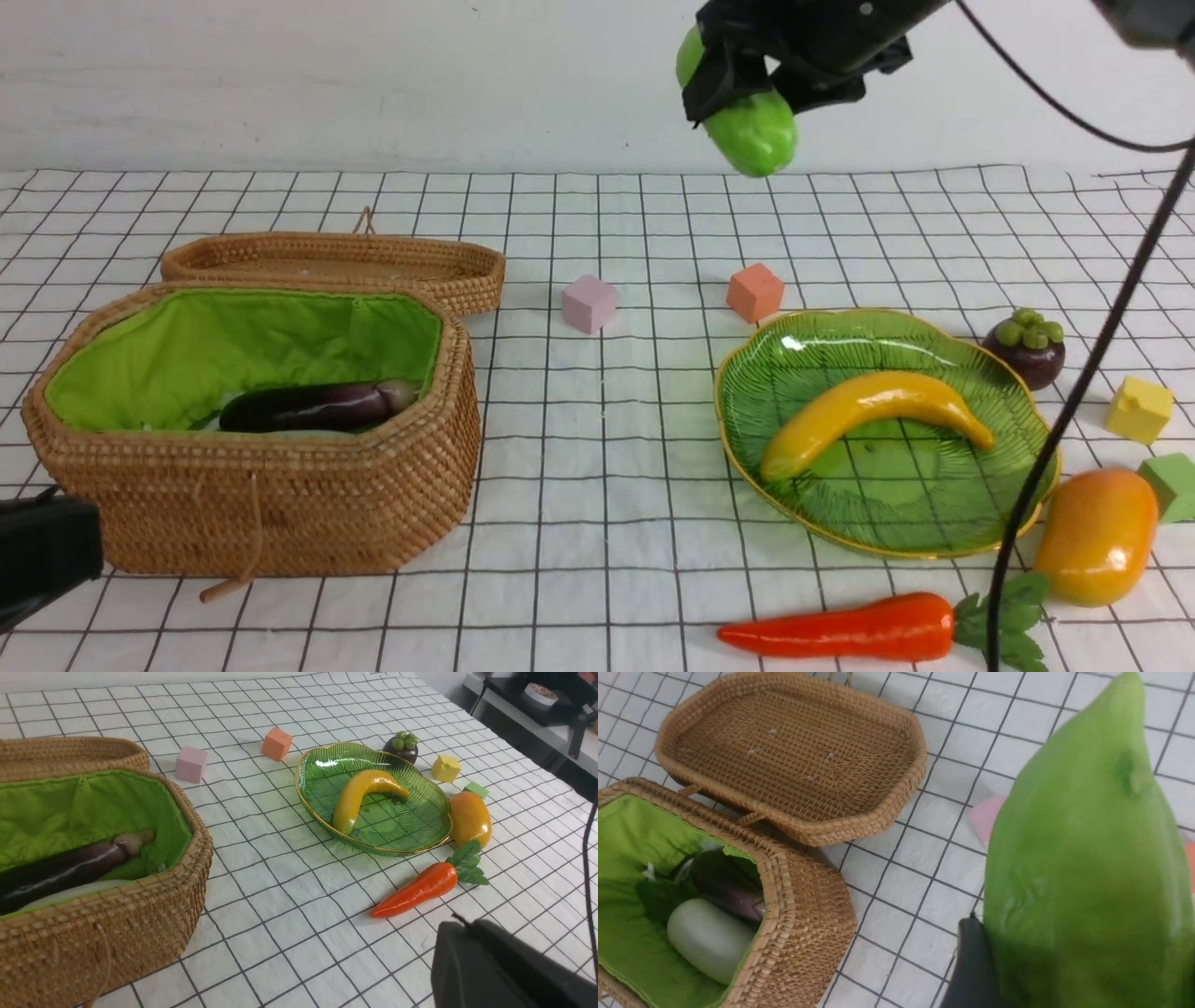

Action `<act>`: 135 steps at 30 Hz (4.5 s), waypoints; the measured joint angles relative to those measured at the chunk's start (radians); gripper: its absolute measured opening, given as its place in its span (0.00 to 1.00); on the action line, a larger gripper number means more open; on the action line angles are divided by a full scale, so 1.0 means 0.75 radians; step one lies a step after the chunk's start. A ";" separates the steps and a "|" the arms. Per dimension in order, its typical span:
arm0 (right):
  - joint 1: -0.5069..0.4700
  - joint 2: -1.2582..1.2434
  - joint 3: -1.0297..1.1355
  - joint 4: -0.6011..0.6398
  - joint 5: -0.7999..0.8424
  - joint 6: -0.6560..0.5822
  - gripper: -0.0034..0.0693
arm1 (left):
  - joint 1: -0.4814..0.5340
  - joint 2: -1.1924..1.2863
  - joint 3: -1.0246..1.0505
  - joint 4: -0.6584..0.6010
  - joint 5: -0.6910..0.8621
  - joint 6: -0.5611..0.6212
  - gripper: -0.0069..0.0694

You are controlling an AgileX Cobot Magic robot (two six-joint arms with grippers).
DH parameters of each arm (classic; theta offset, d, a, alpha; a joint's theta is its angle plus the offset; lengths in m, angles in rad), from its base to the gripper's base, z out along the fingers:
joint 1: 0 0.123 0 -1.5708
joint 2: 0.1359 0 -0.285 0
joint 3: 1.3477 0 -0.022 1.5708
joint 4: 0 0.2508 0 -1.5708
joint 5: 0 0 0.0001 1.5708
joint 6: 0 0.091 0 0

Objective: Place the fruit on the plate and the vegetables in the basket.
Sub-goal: Take a chayote with your right arm and place it on the basket on the left, then use the right arm to grab a carrot and put it into the left basket

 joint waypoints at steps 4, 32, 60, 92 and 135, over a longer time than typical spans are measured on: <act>0.002 -0.307 0.355 -0.179 -0.001 0.000 0.70 | 0.000 0.000 0.000 -0.008 0.026 0.054 0.09; 0.604 -0.033 0.437 0.327 -0.691 -0.873 0.70 | 0.000 -0.265 0.000 0.428 0.161 -0.360 0.09; 0.620 -0.347 0.303 -0.526 -0.002 -0.224 0.10 | 0.000 -0.245 -0.001 -0.193 0.187 0.373 0.07; 0.387 -0.556 1.913 -0.588 -0.731 -1.013 0.73 | 0.000 -0.242 -0.001 -0.285 0.197 0.482 0.07; 0.725 -0.374 0.739 0.407 -0.981 -1.177 0.47 | 0.000 -0.242 -0.001 0.378 0.250 -0.256 0.07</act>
